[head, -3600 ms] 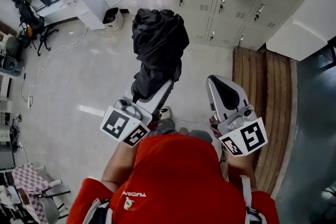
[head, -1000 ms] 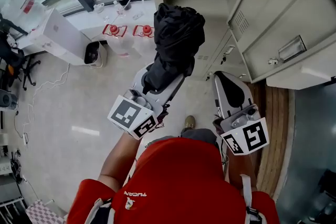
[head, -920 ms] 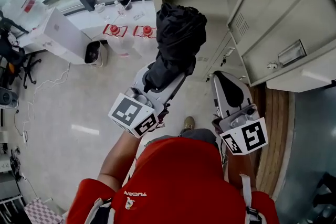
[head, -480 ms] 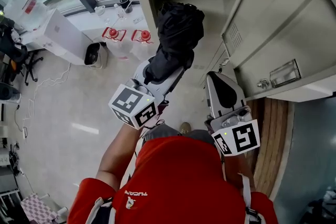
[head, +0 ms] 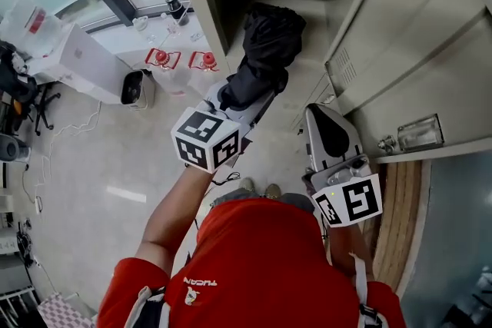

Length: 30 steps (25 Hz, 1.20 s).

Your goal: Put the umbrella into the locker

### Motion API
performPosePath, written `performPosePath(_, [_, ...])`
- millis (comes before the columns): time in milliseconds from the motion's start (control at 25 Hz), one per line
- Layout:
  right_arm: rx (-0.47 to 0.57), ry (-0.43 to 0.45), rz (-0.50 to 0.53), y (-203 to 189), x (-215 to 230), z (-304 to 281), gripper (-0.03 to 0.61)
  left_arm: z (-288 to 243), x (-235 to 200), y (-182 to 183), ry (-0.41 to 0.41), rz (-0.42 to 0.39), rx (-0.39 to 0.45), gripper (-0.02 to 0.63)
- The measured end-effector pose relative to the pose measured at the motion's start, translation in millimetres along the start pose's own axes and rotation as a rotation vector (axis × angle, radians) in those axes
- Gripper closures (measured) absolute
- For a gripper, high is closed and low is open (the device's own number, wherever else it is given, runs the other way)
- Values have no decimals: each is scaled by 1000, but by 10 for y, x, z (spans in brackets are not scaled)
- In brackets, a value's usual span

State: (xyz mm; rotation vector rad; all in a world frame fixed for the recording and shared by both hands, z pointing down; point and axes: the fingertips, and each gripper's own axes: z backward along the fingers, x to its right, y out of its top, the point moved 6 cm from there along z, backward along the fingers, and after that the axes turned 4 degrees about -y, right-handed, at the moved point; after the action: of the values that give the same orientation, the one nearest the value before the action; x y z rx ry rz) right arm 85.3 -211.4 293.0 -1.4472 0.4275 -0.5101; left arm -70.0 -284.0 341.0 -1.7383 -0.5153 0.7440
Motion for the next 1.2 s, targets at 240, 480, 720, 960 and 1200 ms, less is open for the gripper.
performPosePath(240, [2, -17, -15, -59, 14, -85, 575, -331, -207, 64, 1, -26, -82, 402])
performPosePath(480, [2, -31, -29, -113, 34, -101, 575, -661, -385, 95, 11, -14, -171, 402])
performPosePath(720, [-1, -42, -33, -126, 34, -74, 575, -953, -568, 136, 27, 11, -231, 402])
performPosePath(960, [-4, -47, -38, -166, 64, -73, 575, -1201, -671, 175, 34, 33, -285, 400])
performPosePath(1200, [-12, -45, -48, -173, 29, -53, 575, -1397, -738, 279, 53, 1, -335, 400])
